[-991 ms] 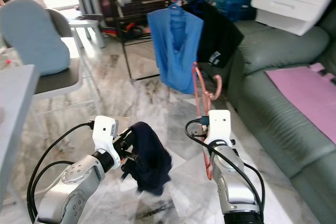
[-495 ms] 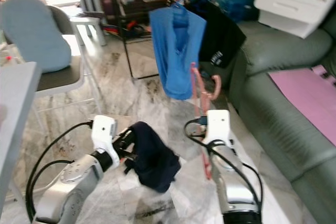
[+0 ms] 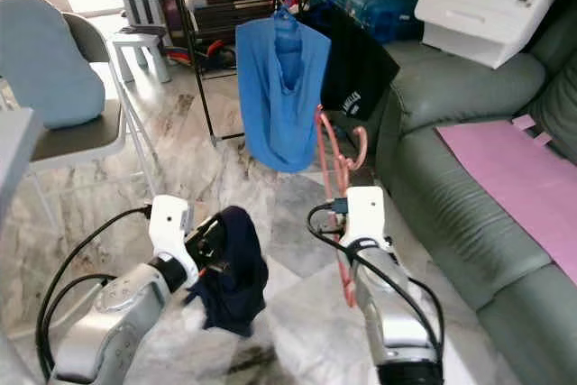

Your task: Hang hanger

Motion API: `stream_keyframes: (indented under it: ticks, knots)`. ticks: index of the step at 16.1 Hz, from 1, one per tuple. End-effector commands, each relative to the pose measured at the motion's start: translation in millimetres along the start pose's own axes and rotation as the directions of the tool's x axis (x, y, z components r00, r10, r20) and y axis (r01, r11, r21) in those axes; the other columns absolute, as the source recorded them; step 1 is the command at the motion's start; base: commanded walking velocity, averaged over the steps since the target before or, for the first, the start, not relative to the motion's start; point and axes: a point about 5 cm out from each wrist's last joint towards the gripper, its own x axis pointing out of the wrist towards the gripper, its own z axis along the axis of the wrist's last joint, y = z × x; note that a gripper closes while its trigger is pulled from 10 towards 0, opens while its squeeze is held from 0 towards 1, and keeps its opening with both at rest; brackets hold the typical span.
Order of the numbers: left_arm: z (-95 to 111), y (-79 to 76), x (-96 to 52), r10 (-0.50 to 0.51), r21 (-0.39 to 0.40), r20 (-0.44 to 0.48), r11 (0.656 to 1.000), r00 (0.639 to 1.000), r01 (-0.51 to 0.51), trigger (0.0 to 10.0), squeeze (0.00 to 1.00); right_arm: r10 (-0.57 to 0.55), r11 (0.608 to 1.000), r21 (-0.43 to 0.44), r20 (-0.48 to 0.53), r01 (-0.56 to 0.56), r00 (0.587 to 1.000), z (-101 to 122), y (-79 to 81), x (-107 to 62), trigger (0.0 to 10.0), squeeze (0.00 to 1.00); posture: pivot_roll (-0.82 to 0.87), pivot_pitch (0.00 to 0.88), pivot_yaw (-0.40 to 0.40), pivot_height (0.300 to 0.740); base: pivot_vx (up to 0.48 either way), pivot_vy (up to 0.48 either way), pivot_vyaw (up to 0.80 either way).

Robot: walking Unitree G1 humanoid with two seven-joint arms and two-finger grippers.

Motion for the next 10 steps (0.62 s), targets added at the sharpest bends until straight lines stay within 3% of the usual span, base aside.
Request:
stream_keyframes:
  ticks: [1,4,5,7,8,9,10]
  knots:
    - [7.7,-4.9,1.2,-0.029,0.013,0.029,1.000,0.999,0.028,10.0,0.00,-0.013,1.000,-0.002,0.010,0.013,1.000,3.1,-3.9,-0.7,10.0,0.00,-0.11,0.027,0.033,0.740,0.000,0.000,0.00]
    - [9.0,-1.3,3.4,-0.011,0.027,0.028,1.000,1.000,0.011,10.0,0.00,-0.015,1.000,-0.001,0.008,0.015,1.000,2.3,-4.5,-0.9,10.0,0.00,-0.11,0.026,0.036,0.740,0.000,0.000,0.00]
    - [10.4,8.8,6.3,0.073,0.091,0.017,0.993,0.997,-0.074,10.0,0.00,-0.013,1.000,-0.003,0.007,0.013,1.000,2.5,-4.3,-0.9,10.0,0.00,-0.12,0.025,0.042,0.740,0.000,0.000,0.00]
    - [5.2,40.4,15.5,0.296,0.302,-0.114,0.920,0.948,-0.251,10.0,0.00,-0.004,1.000,-0.011,-0.005,0.004,1.000,1.9,-6.4,0.3,10.0,0.00,-0.11,0.024,0.045,0.740,0.000,0.000,0.00]
    - [-4.7,53.3,19.7,0.310,0.398,-0.263,0.897,0.913,-0.190,10.0,0.00,0.011,1.000,-0.020,-0.018,-0.011,1.000,1.3,-7.2,1.8,10.0,0.00,-0.10,0.022,0.049,0.740,0.000,0.000,0.00]
    - [-4.2,63.8,23.1,0.278,0.414,-0.352,0.903,0.894,-0.117,10.0,0.00,0.036,0.998,-0.056,-0.024,-0.037,0.999,2.0,-6.4,3.8,10.0,0.00,-0.12,0.020,0.059,0.740,0.000,0.000,0.00]
    - [4.7,72.1,26.2,0.260,0.453,-0.382,0.889,0.887,-0.065,10.0,0.00,0.067,0.993,-0.092,-0.020,-0.069,0.998,5.3,-4.1,5.6,10.0,0.00,-0.12,0.019,0.065,0.740,0.000,0.000,0.00]
